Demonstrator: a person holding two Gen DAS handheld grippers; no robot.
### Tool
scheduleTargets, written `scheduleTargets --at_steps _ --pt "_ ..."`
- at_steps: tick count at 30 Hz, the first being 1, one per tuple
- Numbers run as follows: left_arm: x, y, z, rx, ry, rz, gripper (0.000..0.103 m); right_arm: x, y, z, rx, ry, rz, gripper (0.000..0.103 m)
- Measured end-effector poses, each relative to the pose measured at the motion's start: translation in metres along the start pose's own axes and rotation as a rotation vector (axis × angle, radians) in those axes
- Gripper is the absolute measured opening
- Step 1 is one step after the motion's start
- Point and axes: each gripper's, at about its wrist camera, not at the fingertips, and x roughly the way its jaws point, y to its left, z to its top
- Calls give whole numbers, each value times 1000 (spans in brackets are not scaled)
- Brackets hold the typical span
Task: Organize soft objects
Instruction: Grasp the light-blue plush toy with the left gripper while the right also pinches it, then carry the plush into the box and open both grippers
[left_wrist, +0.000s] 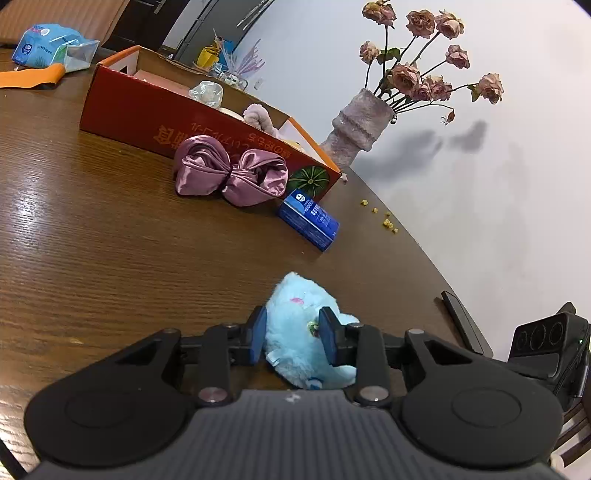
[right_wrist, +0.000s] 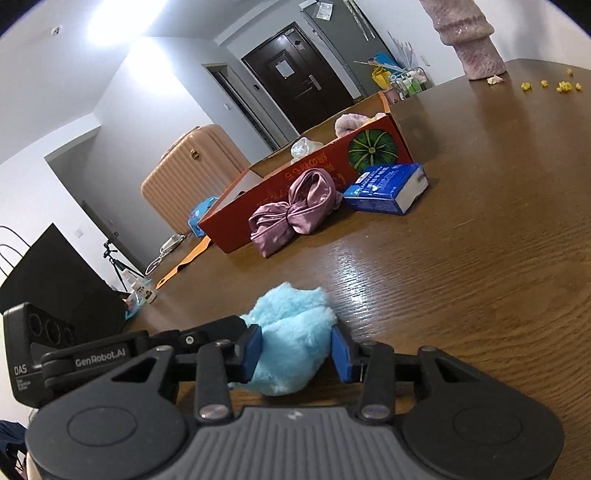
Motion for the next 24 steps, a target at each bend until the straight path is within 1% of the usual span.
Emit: scheduleTargets --at_steps 3,6,9,11,13,15,17,18,21,24 --pt "-3 -1 6 -28 -4 -15 31 -1 6 4 -20 -4 -8 39" --pt "-11 -9 30 -23 -59 -64 31 -9 17 24 -55 -48 3 39" --pt "-14 -16 75 26 -135 -93 31 -6 31 67 -120 -100 36 39" --pt "-5 -14 109 48 -153 -89 31 8 38 104 -160 -125 49 38" --pt "11 -7 148 64 -164 -70 31 31 43 141 -186 -134 55 38" --pt "28 0 178 88 -170 -34 31 64 40 175 -160 -114 69 38" --pt "47 16 205 77 -150 -12 31 98 35 201 -124 -80 67 38" --pt "56 24 215 64 -138 2 31 113 34 210 -130 -65 58 39" --pt "84 48 226 37 -92 53 31 160 26 223 -134 7 19 38" --pt "107 63 221 46 -12 79 31 193 21 217 -146 87 -41 38"
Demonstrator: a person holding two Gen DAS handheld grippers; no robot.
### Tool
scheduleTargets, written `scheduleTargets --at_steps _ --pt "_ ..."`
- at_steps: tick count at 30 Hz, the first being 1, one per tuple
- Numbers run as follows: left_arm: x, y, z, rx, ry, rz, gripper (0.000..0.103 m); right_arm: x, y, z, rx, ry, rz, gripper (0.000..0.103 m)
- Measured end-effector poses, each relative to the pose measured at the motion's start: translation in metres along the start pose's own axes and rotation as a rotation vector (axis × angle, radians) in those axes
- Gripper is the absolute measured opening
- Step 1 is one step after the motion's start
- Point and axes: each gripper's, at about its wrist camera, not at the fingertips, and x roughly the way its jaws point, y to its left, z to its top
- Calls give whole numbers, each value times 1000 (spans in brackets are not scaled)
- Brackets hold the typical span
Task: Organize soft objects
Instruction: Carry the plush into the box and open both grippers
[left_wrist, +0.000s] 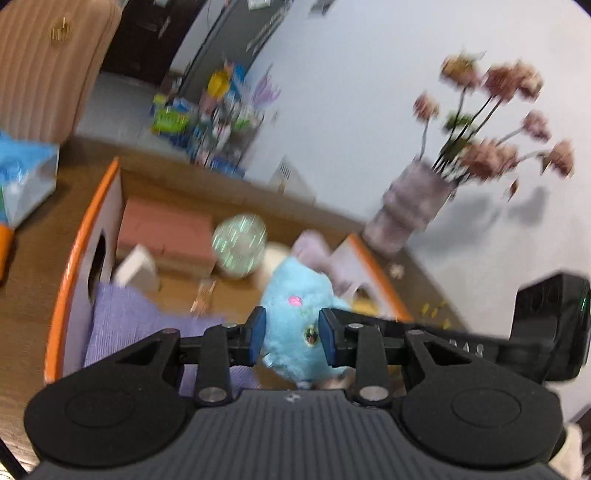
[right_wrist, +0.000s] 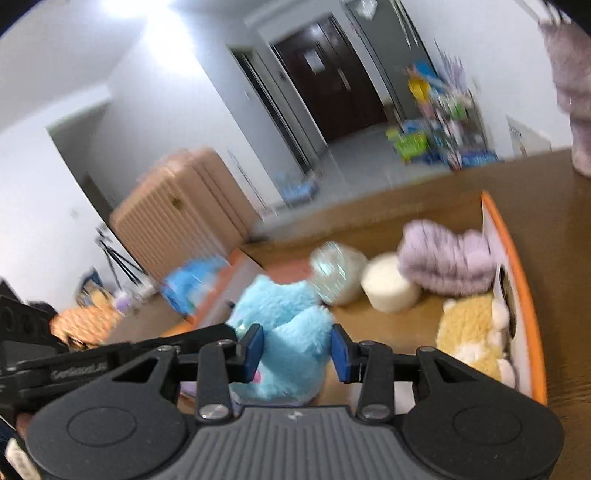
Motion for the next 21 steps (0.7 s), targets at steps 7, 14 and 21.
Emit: scheduleTargets --at_steps 7,14,21 --pt "10 -1 -17 96 59 29 33 23 6 -18 -60 94 -43 36" --pt "-21 -19 -15 148 16 63 39 -12 25 -11 -116 56 -74 37" --pt "-98 -66 -12 214 -130 138 50 -96 58 -4 -197 -56 -84 43"
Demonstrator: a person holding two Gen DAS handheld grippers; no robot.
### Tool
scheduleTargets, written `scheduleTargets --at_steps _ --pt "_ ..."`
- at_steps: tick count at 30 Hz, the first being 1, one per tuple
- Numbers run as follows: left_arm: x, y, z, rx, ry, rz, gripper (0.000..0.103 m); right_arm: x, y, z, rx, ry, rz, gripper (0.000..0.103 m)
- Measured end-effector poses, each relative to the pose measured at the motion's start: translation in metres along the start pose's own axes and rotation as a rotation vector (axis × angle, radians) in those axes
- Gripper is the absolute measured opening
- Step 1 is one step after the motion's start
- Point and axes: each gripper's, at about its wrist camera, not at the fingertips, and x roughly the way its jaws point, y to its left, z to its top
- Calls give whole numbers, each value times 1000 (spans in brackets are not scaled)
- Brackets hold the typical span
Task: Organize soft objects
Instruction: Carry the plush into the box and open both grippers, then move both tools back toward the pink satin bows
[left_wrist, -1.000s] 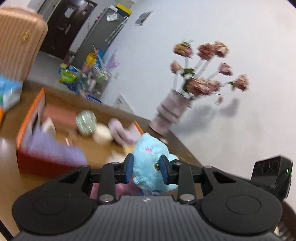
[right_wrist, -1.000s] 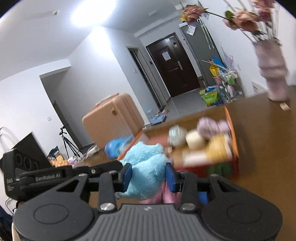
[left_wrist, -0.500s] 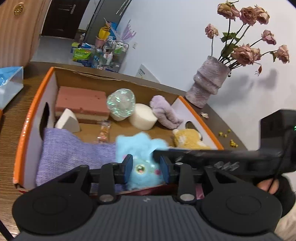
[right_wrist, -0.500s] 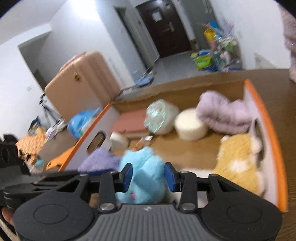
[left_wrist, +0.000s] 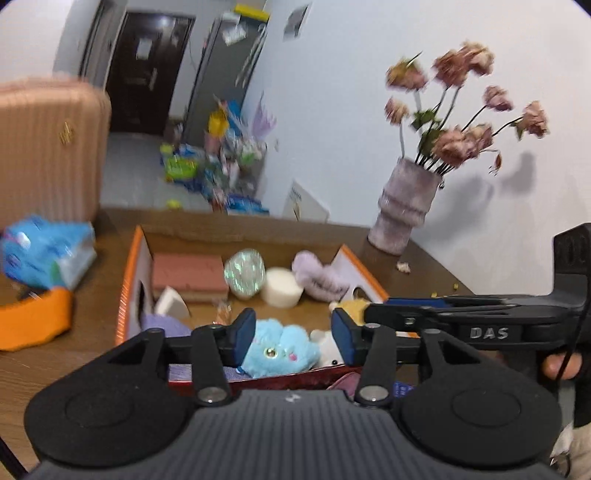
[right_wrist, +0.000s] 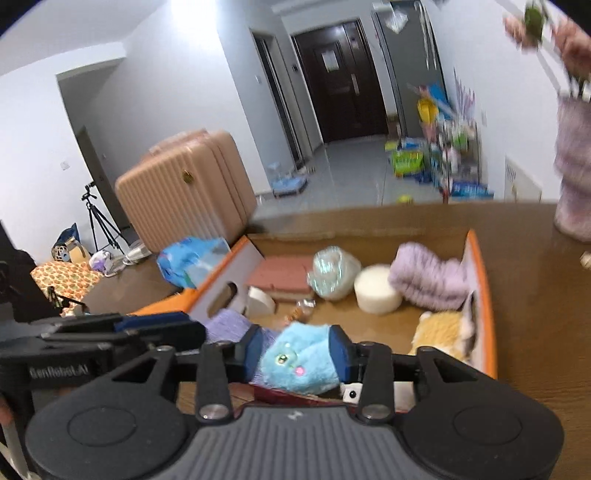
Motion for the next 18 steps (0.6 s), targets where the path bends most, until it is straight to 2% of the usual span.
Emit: scheduleTargets --at_steps 2,3,4,5,9,11,13,18 --pt "-28 -13 -1 52 -49 42 56 -30 7 -1 -44 -39 -30 45" --pt "-39 -18 -3 75 -70 61 64 -44 10 -2 -64 -57 -48 47" --pt "-51 -22 -6 93 -93 82 74 -59 12 -4 -87 -79 -69 53" --pt "-64 -26 -11 106 -122 103 76 -75 14 -6 -107 -104 -88 60" --pt "-98 -39 -30 128 -197 176 86 -125 15 -25 -148 -220 -164 77" --pt "-112 -45 -40 126 -239 212 87 -145 16 -35 -163 -290 -217 84" --pt "-122 -51 -47 130 -261 223 89 -159 17 -41 -174 -328 -246 85" --pt "-145 -61 -59 134 -279 220 91 -182 21 -50 -160 -370 -245 85"
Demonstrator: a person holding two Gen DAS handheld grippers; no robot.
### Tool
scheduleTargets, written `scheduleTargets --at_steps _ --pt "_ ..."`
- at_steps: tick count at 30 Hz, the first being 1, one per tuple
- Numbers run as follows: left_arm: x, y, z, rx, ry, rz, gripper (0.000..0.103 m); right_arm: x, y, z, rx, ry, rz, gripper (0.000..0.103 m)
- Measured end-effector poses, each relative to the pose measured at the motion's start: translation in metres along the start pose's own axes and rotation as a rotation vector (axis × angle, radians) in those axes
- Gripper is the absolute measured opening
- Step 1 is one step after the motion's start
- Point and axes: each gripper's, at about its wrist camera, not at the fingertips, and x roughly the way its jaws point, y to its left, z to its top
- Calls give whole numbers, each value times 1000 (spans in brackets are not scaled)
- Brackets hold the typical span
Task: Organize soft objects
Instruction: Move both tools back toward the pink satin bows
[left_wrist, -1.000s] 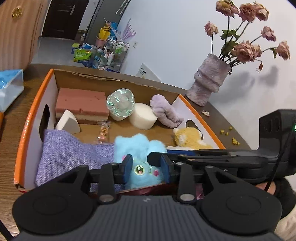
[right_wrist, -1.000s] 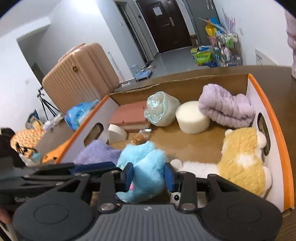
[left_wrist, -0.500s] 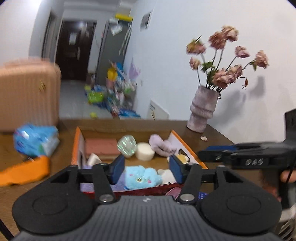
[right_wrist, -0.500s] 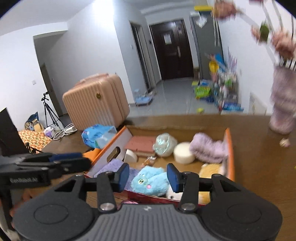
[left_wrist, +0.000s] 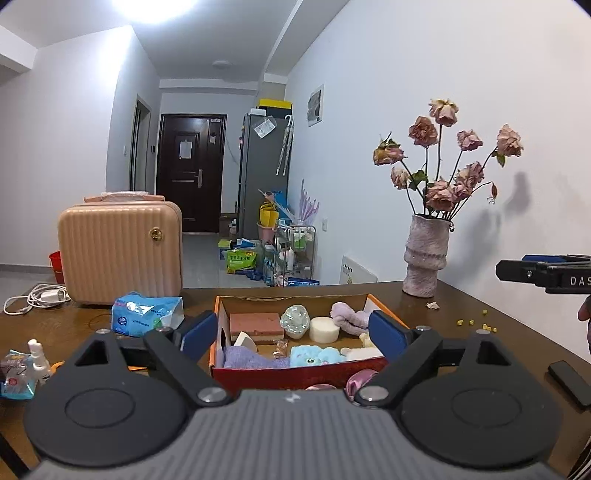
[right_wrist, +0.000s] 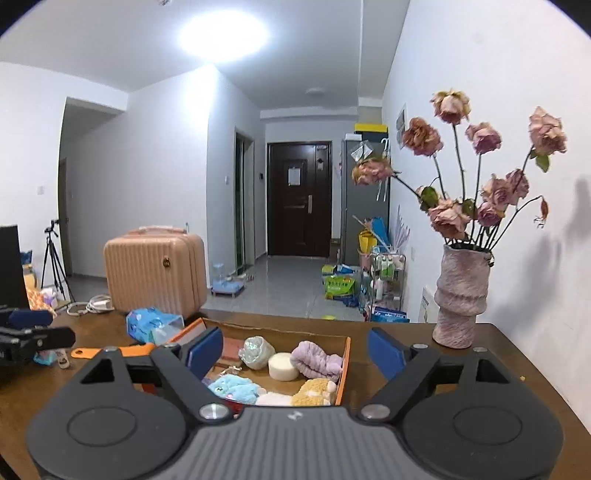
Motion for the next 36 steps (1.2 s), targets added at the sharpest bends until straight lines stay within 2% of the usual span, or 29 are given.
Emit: scheduleTargets --at_steps 5,10,15,19,22,25,27,29,33,36 --pt "-17 -4 -3 -4 -15 -2 93 -14 7 -3 5 -22 18 87" --pt "-31 -5 -18 -18 -15 15 94 -29 11 -21 34 -29 29 87" --pt "-59 -7 -49 -29 -16 34 98 -50 24 -62 -7 -39 10 88" --pt "-89 -8 -83 -68 -19 58 103 -78 40 -102 -53 -29 32 90" --pt "-107 -8 -109 -84 11 101 103 -97 51 -133 -56 -9 82 91" --pt "-118 -6 -131 -97 73 111 103 -112 58 -162 26 24 117 91" --pt "-119 -6 -137 -97 98 120 103 -114 61 -175 82 58 138 91" --pt "-116 -4 -140 -95 113 116 103 -112 66 -183 82 90 155 91" --pt "-103 -2 -140 -105 130 109 103 -98 70 -184 57 117 126 91" --pt "-85 -1 -139 -108 158 91 103 -84 66 -181 92 129 129 89"
